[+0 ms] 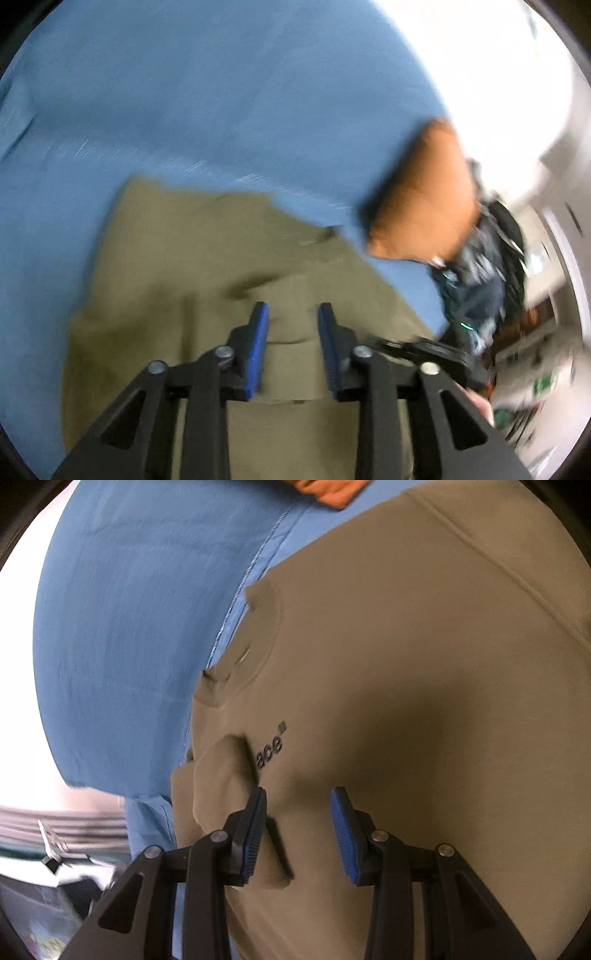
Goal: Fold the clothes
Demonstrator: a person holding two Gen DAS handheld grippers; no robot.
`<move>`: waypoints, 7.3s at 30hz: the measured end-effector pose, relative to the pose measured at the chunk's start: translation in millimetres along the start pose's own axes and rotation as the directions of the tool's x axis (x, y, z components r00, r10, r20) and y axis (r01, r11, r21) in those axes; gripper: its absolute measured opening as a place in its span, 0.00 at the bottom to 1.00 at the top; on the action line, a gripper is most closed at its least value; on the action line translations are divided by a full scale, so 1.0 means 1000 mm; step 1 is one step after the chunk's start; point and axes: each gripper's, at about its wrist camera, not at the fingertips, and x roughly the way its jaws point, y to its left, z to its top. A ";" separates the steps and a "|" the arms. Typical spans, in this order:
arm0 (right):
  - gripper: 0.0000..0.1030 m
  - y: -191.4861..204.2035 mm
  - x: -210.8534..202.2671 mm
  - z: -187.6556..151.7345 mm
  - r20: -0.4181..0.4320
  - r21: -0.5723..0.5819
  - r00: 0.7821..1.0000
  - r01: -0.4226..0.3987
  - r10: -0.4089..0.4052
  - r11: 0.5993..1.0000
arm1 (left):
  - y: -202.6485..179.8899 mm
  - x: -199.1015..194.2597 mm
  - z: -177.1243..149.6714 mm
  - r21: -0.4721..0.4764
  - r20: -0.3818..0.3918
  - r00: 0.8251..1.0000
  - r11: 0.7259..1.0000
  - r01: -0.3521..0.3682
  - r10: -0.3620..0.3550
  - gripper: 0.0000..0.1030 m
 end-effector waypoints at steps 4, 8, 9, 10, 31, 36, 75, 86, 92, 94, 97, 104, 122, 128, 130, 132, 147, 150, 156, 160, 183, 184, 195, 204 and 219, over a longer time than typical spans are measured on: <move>0.36 0.015 0.004 -0.010 -0.019 -0.072 1.000 0.021 -0.022 0.997 | 0.055 0.044 -0.010 -0.203 -0.177 0.984 0.978 -0.045 0.009 0.31; 0.36 0.026 0.001 -0.013 -0.015 -0.135 0.999 0.027 -0.030 0.990 | 0.047 0.048 -0.014 -0.209 -0.162 0.984 0.977 0.043 -0.078 0.09; 0.36 0.027 -0.003 -0.013 -0.006 -0.147 0.999 0.034 -0.035 0.989 | 0.032 0.044 -0.014 -0.172 -0.143 0.982 0.980 0.096 -0.122 0.08; 0.36 0.028 -0.011 -0.011 0.030 -0.153 0.999 0.042 -0.038 0.987 | 0.018 0.040 -0.015 -0.133 -0.127 0.978 0.980 0.149 -0.166 0.06; 0.36 -0.035 -0.040 0.008 0.085 0.057 0.966 0.239 -0.244 0.969 | 0.099 -0.040 0.019 -0.333 -0.031 0.994 0.936 -0.113 0.109 0.46; 0.34 -0.038 -0.025 0.002 0.043 0.059 0.964 0.258 -0.261 0.964 | 0.141 -0.050 0.019 -0.498 -0.039 0.991 0.858 -0.129 0.126 0.46; 0.08 -0.017 -0.062 -0.002 0.267 0.106 0.924 0.255 -0.274 0.961 | 0.121 -0.017 0.024 -0.275 -0.106 0.952 0.911 -0.306 0.288 0.11; 0.08 -0.024 -0.069 0.004 0.251 0.087 0.938 0.225 -0.240 0.970 | 0.119 -0.014 0.100 0.039 -0.022 0.986 0.986 -0.163 0.164 0.48; 0.08 -0.029 -0.070 0.008 0.248 0.090 0.937 0.230 -0.245 0.969 | 0.128 0.004 0.129 0.153 -0.062 0.996 0.987 -0.055 0.065 0.08; 0.08 -0.029 -0.071 0.008 0.251 0.089 0.936 0.232 -0.247 0.969 | 0.129 0.001 0.135 0.169 0.014 0.994 0.980 -0.110 0.109 0.08; 0.08 -0.029 -0.072 0.008 0.254 0.087 0.934 0.237 -0.252 0.968 | 0.138 0.020 0.133 0.161 0.002 0.935 0.923 -0.350 0.354 0.14; 0.08 -0.014 -0.073 0.005 0.278 0.027 0.937 0.212 -0.211 0.977 | 0.091 -0.061 0.075 0.144 0.122 0.922 0.912 -0.383 0.368 0.14; 0.29 -0.006 -0.016 -0.015 0.093 -0.090 0.947 0.317 -0.309 0.944 | 0.054 -0.091 -0.036 -0.062 -0.078 0.933 0.933 -0.356 0.351 0.20; 0.29 -0.032 -0.024 -0.011 0.086 0.023 0.955 0.283 -0.284 0.959 | 0.100 -0.040 -0.030 -0.086 -0.203 0.857 0.863 -0.498 0.474 0.23; 0.30 -0.031 -0.029 -0.010 0.102 0.017 0.955 0.278 -0.278 0.960 | 0.092 -0.047 -0.026 -0.119 -0.180 0.863 0.860 -0.496 0.472 0.24; 0.30 -0.030 -0.033 -0.009 0.118 0.012 0.955 0.273 -0.273 0.962 | 0.067 -0.050 -0.023 -0.033 -0.117 0.861 0.864 -0.502 0.495 0.24; 0.33 -0.064 -0.136 0.009 0.367 0.090 0.901 0.212 -0.230 0.973 | 0.023 0.001 -0.039 0.126 -0.195 0.886 0.906 -0.403 0.421 0.27; 0.33 -0.073 -0.160 0.013 0.421 0.109 0.879 0.195 -0.224 0.975 | 0.011 0.003 -0.038 0.156 -0.179 0.890 0.905 -0.395 0.419 0.27; 0.33 -0.160 -0.249 0.020 0.554 0.306 0.770 0.166 -0.317 0.937 | 0.003 0.010 -0.044 0.169 -0.176 0.891 0.905 -0.391 0.418 0.27; 0.33 -0.224 -0.307 0.022 0.608 0.432 0.685 0.140 -0.403 0.891 | 0.006 0.002 -0.043 0.165 -0.148 0.898 0.906 -0.389 0.413 0.27; 0.33 -0.302 -0.340 0.039 0.630 0.482 0.665 0.070 -0.401 0.873 | -0.004 -0.012 -0.044 0.140 -0.093 0.929 0.929 -0.343 0.357 0.27; 0.33 -0.303 -0.339 0.038 0.627 0.491 0.663 0.073 -0.409 0.868 | -0.004 -0.012 -0.044 0.139 -0.094 0.929 0.929 -0.344 0.358 0.27; 0.04 -0.280 -0.348 0.036 0.677 0.462 0.591 0.123 -0.439 0.878 | -0.005 -0.013 -0.045 0.135 -0.088 0.928 0.928 -0.348 0.361 0.27; 0.04 -0.237 -0.353 0.034 0.732 0.415 0.516 0.181 -0.445 0.892 | 0.004 -0.021 -0.040 0.088 -0.077 0.922 0.923 -0.374 0.380 0.27; 0.04 0.017 -0.220 0.019 0.824 0.002 0.521 0.391 -0.223 0.920 | 0.053 -0.062 -0.015 -0.148 -0.047 0.925 0.913 -0.380 0.377 0.27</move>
